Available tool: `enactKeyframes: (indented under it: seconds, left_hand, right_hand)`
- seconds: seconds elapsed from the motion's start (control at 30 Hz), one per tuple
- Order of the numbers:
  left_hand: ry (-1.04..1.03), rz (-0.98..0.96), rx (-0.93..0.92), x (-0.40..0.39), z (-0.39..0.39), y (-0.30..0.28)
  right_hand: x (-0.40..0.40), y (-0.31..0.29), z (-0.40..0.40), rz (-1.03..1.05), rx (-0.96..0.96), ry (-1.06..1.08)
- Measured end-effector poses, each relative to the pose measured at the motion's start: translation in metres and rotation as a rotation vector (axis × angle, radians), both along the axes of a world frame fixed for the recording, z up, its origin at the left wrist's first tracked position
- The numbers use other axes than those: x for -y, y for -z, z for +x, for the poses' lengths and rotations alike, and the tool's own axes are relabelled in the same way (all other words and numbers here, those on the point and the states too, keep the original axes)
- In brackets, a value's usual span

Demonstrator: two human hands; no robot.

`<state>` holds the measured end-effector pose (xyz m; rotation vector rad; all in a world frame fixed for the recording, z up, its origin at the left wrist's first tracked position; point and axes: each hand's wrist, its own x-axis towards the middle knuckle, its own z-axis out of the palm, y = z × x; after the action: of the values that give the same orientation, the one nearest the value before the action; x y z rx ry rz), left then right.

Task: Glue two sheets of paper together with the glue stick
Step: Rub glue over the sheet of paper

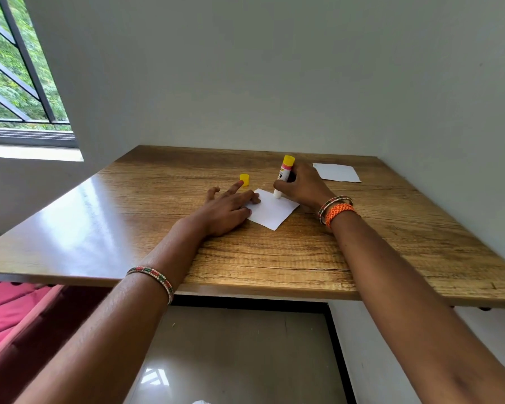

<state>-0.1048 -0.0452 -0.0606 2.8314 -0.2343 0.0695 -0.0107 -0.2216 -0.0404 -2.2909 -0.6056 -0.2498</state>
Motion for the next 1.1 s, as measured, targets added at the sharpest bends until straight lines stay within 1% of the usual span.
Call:
enactKeyframes:
  seconds: [0.4, 0.97, 1.03, 1.1]
  left_hand:
    - [-0.018, -0.011, 0.008, 0.0, -0.001, 0.0]
    - [-0.021, -0.02, 0.01, 0.003, -0.005, -0.003]
    - [-0.02, -0.016, 0.013, 0.003, -0.005, -0.003]
    - [-0.019, -0.014, 0.025, 0.002, -0.006, -0.003]
  right_hand:
    - [0.01, -0.004, -0.014, 0.019, -0.032, 0.041]
    - [0.028, -0.003, -0.024, -0.029, -0.062, 0.134]
    - [0.029, -0.004, -0.027, -0.007, -0.059, 0.135]
    - [0.029, -0.007, -0.03, 0.086, -0.044, 0.135]
